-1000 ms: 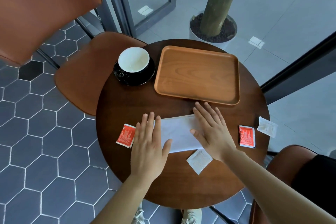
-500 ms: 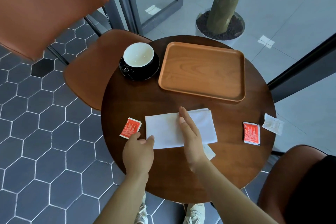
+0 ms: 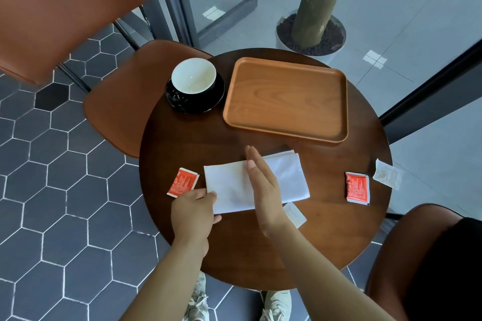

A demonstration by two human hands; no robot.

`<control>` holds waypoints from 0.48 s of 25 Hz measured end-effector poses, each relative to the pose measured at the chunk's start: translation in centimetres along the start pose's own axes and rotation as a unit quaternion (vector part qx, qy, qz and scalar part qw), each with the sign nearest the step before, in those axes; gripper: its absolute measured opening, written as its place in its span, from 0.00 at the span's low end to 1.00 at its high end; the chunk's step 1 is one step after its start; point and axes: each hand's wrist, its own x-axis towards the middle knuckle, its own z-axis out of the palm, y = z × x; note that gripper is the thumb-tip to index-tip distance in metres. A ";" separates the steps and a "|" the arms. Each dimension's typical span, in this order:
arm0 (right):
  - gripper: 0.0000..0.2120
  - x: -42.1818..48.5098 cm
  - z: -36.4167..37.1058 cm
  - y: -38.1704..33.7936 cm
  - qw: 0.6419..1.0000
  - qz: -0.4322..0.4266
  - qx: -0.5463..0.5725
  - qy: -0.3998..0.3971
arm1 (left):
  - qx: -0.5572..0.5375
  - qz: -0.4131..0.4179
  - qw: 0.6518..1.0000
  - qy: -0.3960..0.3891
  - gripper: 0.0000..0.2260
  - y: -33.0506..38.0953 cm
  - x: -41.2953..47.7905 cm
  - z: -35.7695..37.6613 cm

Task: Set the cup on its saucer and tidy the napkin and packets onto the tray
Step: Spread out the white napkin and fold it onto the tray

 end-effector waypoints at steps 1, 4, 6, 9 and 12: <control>0.23 0.0 0.0 0.2 1.000 -0.004 -0.001 -0.001 | 0.002 0.005 1.000 -0.003 0.10 0.0 0.0 0.0; 0.24 0.0 -0.1 0.3 1.000 0.001 0.007 0.003 | -0.003 0.012 1.000 -0.002 0.07 0.1 -0.1 -0.2; 0.24 -0.2 -0.3 0.3 1.000 -0.005 0.007 0.006 | -0.007 0.018 1.000 0.000 0.06 0.2 -0.2 -0.2; 0.24 -1.9 -0.5 1.5 1.000 -0.020 0.013 0.018 | 0.004 0.038 0.999 0.001 0.04 0.6 -0.5 -0.3; 0.23 -2.9 -0.5 2.6 0.999 -0.042 0.010 0.020 | 0.004 0.057 0.998 0.003 0.05 0.9 -1.0 0.0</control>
